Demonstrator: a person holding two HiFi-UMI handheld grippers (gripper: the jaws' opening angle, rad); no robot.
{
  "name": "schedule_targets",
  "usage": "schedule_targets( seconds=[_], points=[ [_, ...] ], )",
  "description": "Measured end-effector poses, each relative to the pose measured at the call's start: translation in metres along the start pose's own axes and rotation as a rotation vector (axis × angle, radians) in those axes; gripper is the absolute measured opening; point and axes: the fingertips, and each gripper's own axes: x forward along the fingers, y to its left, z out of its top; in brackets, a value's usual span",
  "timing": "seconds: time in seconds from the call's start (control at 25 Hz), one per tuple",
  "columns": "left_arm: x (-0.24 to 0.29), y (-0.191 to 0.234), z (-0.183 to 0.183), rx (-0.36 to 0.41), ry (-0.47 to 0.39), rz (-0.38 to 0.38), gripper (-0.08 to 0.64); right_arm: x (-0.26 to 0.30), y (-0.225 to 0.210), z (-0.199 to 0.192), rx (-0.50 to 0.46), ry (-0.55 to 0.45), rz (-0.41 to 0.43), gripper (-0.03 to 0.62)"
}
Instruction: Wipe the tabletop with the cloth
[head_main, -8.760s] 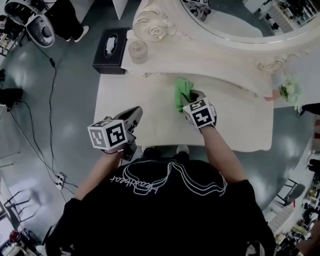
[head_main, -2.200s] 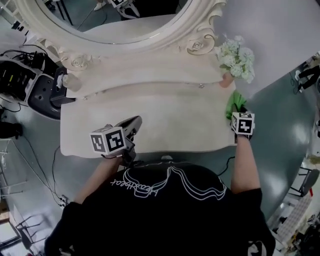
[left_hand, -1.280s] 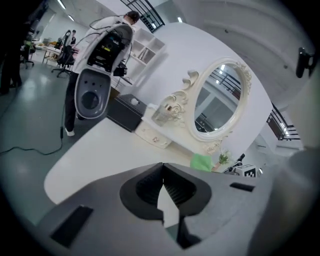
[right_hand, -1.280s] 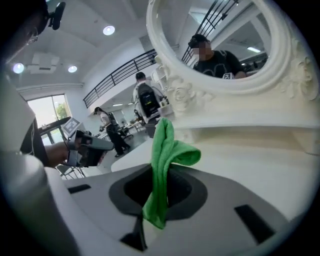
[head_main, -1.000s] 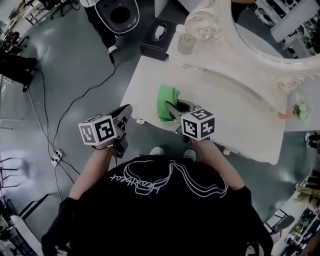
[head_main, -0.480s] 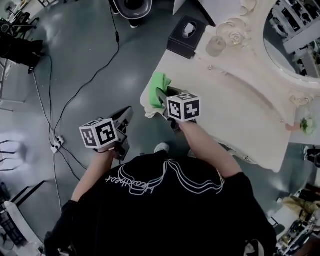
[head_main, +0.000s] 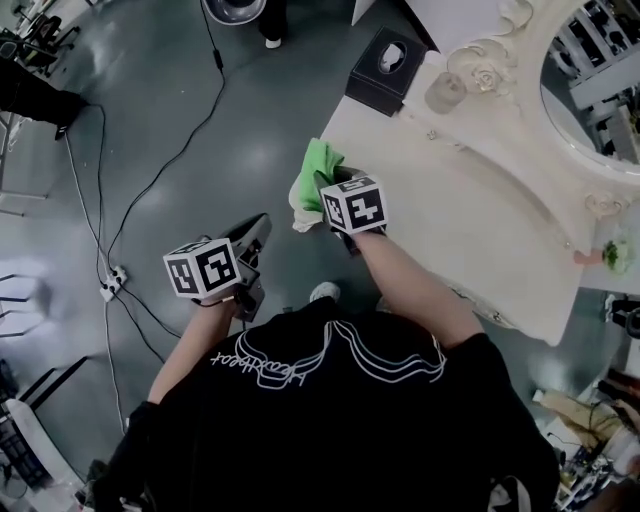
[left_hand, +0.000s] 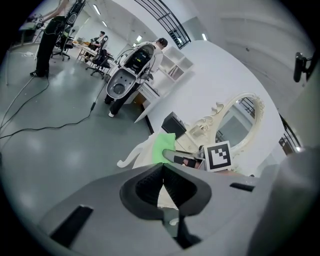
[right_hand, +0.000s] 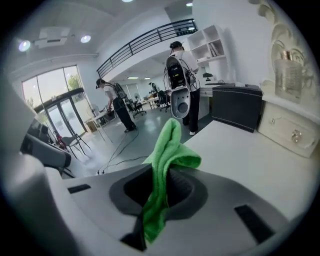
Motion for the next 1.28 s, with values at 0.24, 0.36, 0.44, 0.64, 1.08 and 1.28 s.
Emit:
schedule_targets(
  seconds=[0.24, 0.36, 0.44, 0.64, 1.08, 1.28],
  points=[
    [0.003, -0.003, -0.005, 0.001, 0.009, -0.012, 0.004, 0.005, -0.003, -0.005, -0.043, 0.056, -0.017, 0.052],
    [0.002, -0.004, -0.005, 0.007, 0.013, -0.010, 0.005, 0.005, -0.004, -0.006, -0.037, 0.069, -0.014, 0.052],
    [0.002, -0.006, -0.005, 0.009, 0.013, -0.013, 0.004, 0.005, -0.003, -0.006, -0.038, 0.074, -0.008, 0.052],
    [0.005, -0.012, -0.002, 0.026, 0.019, -0.016, 0.004, 0.005, -0.004, -0.006, -0.044, 0.086, 0.003, 0.052],
    [0.020, -0.030, 0.005, 0.073, 0.030, -0.051, 0.005, -0.014, -0.018, -0.020, -0.019, 0.095, -0.011, 0.052],
    [0.028, -0.039, 0.002, 0.087, 0.049, -0.065, 0.003, -0.022, -0.024, -0.026, -0.022, 0.087, -0.013, 0.052]
  ],
)
